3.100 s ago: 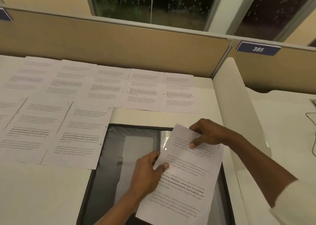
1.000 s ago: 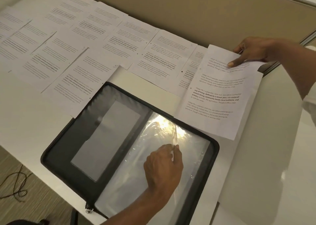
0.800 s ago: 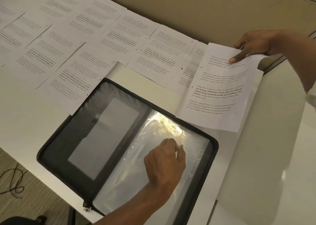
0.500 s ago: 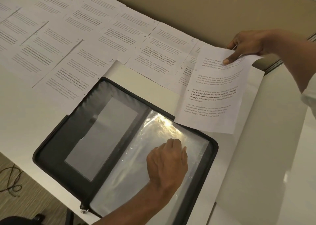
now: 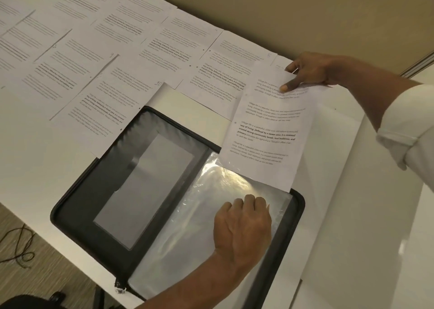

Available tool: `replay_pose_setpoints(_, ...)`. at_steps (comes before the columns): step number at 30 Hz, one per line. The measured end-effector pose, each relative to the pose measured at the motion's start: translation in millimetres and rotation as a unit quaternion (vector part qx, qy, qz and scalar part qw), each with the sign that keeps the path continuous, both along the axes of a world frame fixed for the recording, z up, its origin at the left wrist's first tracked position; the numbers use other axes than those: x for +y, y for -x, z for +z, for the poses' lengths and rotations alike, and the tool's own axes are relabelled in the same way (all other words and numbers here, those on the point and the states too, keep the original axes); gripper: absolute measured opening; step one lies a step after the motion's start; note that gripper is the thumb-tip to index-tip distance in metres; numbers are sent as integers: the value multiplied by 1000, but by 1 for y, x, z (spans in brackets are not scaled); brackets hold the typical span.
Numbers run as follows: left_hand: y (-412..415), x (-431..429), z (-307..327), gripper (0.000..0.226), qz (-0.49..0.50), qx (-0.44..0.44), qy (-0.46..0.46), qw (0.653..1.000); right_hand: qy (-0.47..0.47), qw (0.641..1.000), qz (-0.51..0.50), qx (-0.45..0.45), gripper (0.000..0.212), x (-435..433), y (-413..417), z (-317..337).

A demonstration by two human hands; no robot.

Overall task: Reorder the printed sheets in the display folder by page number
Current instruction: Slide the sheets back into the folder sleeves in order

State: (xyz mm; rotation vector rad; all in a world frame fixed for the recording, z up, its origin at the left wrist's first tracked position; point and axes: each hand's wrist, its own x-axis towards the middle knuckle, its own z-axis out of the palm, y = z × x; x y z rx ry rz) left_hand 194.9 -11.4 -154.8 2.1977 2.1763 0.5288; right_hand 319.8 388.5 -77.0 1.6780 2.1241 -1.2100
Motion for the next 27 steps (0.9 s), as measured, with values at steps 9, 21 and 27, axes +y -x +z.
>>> replay_pose_setpoints(9, 2, 0, -4, 52, -4, -7, -35, 999, -15, 999, -28, 23, 31, -7, 13, -22)
replay_pose_setpoints(21, 67, 21, -55, 93, -6, -15, 66, 998, 86, 991, -93, 49, 53, -2, -10, -26)
replay_pose_setpoints(27, 74, 15, -73, 101, -33, -37, 98, 994, 137, 954, -230, 133, 57, -13, -28, -28)
